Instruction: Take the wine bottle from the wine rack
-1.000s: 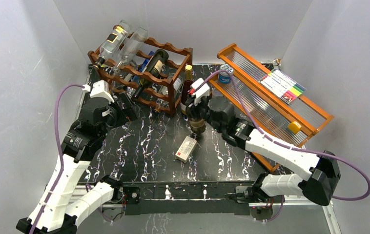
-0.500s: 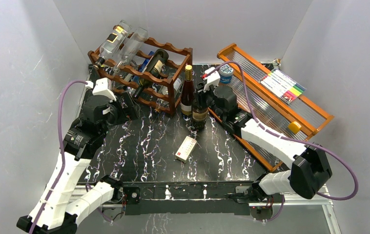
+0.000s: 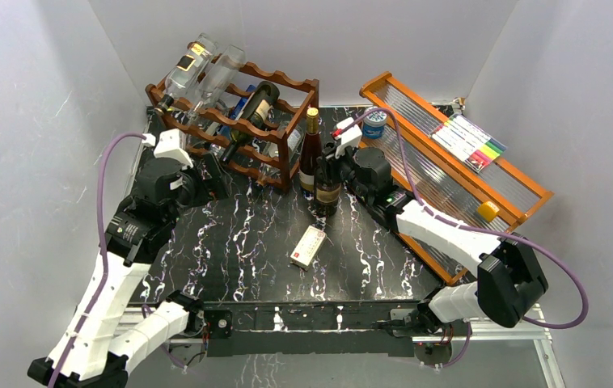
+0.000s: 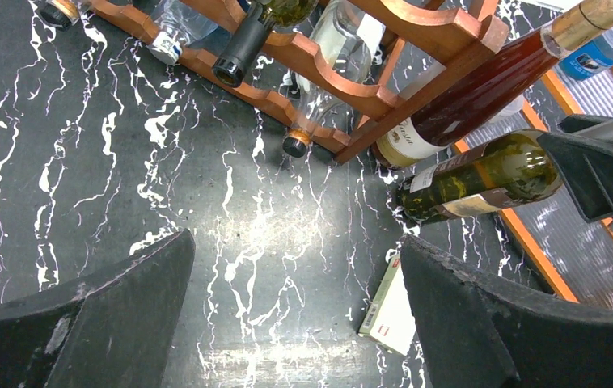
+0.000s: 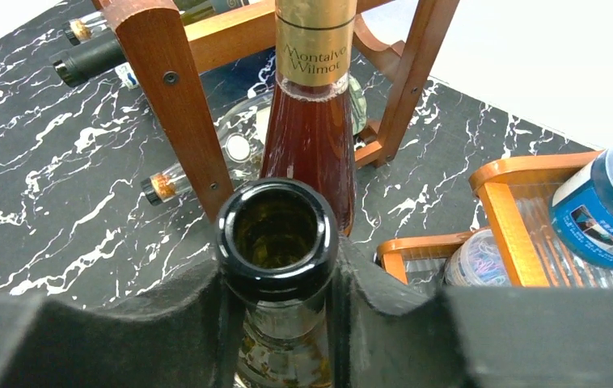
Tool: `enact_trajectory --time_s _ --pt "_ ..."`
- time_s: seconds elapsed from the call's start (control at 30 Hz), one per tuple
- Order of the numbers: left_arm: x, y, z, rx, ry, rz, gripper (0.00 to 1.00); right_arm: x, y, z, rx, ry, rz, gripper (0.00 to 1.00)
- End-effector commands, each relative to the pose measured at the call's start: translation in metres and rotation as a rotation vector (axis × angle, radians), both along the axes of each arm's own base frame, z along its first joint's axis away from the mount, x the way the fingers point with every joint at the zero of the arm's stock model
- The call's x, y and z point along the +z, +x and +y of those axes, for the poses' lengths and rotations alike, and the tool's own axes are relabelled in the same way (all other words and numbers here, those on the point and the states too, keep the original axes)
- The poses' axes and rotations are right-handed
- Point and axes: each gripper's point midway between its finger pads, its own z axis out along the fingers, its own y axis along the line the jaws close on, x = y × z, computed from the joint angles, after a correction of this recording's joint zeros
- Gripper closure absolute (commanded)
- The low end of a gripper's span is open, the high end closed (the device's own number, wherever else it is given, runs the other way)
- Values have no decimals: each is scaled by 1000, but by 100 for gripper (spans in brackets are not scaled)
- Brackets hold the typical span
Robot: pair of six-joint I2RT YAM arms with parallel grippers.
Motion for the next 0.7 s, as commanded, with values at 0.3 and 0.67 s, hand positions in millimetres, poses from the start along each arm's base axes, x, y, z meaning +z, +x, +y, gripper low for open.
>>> enact_trajectory --time_s 0.3,0.67 --pt "50 35 -2 -27 122 -77 2 89 -26 -18 27 67 -90 2" --pt "116 160 8 66 538 -239 2 27 -110 -68 128 -8 37 2"
